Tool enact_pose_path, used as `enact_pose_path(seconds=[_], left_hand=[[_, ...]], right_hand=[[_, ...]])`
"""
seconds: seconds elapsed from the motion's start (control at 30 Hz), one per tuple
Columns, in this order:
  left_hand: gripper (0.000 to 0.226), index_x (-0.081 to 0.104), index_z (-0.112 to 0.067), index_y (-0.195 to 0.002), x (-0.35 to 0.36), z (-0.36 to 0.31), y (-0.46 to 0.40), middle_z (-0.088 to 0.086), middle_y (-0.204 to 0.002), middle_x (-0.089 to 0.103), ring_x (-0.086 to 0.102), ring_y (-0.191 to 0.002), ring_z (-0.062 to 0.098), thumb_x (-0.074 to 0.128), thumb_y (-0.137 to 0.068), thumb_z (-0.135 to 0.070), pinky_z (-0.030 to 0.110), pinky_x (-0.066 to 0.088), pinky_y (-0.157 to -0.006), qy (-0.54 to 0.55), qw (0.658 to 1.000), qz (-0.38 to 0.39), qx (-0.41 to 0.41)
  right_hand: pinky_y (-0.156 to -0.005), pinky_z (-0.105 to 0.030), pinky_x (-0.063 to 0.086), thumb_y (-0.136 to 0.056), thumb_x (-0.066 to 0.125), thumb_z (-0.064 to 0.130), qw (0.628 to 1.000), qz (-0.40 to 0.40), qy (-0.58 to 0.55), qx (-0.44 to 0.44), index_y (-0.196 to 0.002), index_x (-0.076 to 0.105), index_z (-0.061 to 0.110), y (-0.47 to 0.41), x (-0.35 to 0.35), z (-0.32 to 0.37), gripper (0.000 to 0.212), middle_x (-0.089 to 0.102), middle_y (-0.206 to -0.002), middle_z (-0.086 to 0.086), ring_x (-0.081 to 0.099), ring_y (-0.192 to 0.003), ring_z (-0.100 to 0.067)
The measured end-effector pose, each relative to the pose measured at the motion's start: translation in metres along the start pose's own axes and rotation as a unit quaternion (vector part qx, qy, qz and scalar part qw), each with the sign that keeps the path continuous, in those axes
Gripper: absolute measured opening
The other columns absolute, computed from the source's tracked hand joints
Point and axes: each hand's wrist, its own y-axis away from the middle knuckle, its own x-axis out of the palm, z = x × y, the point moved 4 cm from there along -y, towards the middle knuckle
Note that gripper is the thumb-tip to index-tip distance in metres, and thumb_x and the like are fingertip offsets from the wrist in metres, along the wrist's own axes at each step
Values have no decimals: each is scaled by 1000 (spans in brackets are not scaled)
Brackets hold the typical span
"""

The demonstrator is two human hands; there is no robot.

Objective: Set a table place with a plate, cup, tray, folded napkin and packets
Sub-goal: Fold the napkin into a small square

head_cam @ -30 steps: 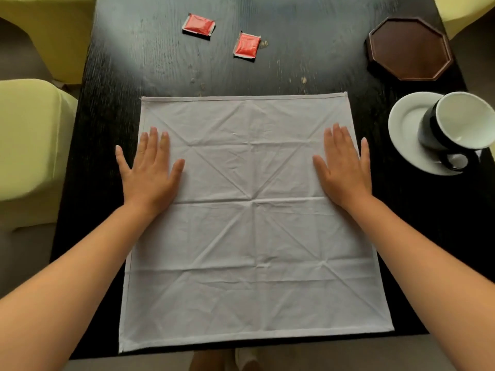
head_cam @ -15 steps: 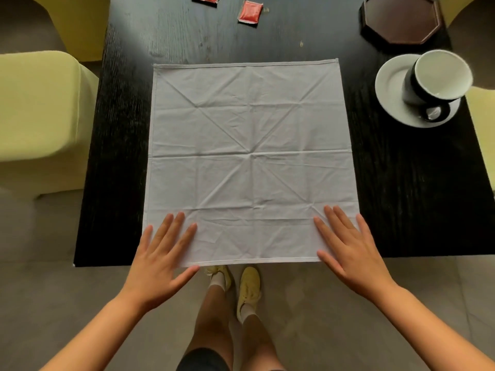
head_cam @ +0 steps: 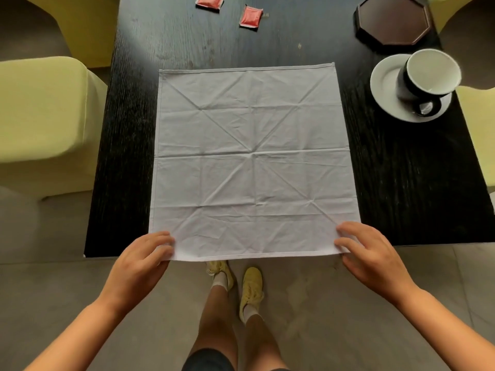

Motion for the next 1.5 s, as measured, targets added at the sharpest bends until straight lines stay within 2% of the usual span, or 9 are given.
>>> enact_pose_path(seconds=[0.13,0.23,0.3,0.4,0.53,0.77,0.93,1.2,1.5], left_hand=[[26,68,-2,-84,-19,18,0,7,-85,68,59,-89,7,52,-86,-22,16,42,-87,77,987,-65,-123],[4,67,-11,-88,-35,28,-16,-11,-83,66,56,-88,-14,67,-84,-11,3,40,-81,126,958,-123,-224],[20,63,-30,-87,-45,33,-35,-25,-83,65,56,-85,-17,66,-81,-11,0,40,-78,162,940,-153,-257],[27,59,-37,-85,-54,48,-67,-38,-84,62,57,-78,-16,64,-83,-11,1,43,-75,204,913,-193,-295],[10,66,-6,-95,-60,83,-115,-20,-73,63,56,-66,-16,63,-86,-9,2,43,-68,246,872,-254,-339],[18,67,-5,-102,-64,129,-197,-3,-81,63,57,-67,-11,62,-87,-15,11,47,-71,268,851,-281,-353],[21,68,-5,-103,-63,153,-243,7,-93,65,59,-83,17,62,-87,-19,29,47,-79,227,867,-269,-353],[20,70,-7,-96,-55,184,-290,11,-89,68,59,-80,18,64,-84,-23,35,50,-80,173,879,-245,-372],[21,71,-7,-93,-50,190,-299,14,-89,69,62,-84,28,62,-86,-25,30,43,-76,100,893,-211,-384]], right_hand=[[-82,-31,44,-81,51,16,996,-33,-35,71,-75,68,5,-8,-21,-14,20,67,-82,-7,61,-86,-21],[-81,-16,43,-82,54,21,977,-82,-104,169,-74,67,8,-29,-38,-26,20,64,-73,0,58,-82,1],[-79,-3,38,-83,60,17,951,-121,-148,242,-78,67,10,-49,-47,-34,11,63,-70,6,54,-83,15],[-74,-5,41,-83,65,10,903,-150,-228,330,-86,67,18,-83,-50,-55,9,65,-75,6,57,-78,12],[-74,-16,46,-83,64,13,867,-192,-267,374,-90,69,13,-140,-51,-83,8,64,-76,10,59,-72,3],[-83,-41,52,-80,65,19,861,-195,-262,390,-87,69,14,-230,-45,-126,9,69,-86,-7,65,-85,-23],[-81,-31,46,-81,64,21,859,-176,-230,422,-91,70,9,-270,-35,-149,16,71,-93,-10,60,-85,-17],[-95,-48,44,-79,60,29,849,-130,-173,483,-86,69,21,-310,-24,-171,15,71,-100,-3,60,-100,-28],[-97,-41,31,-83,53,25,848,-112,-110,506,-89,67,17,-322,-18,-172,17,68,-102,-5,55,-104,-30]])
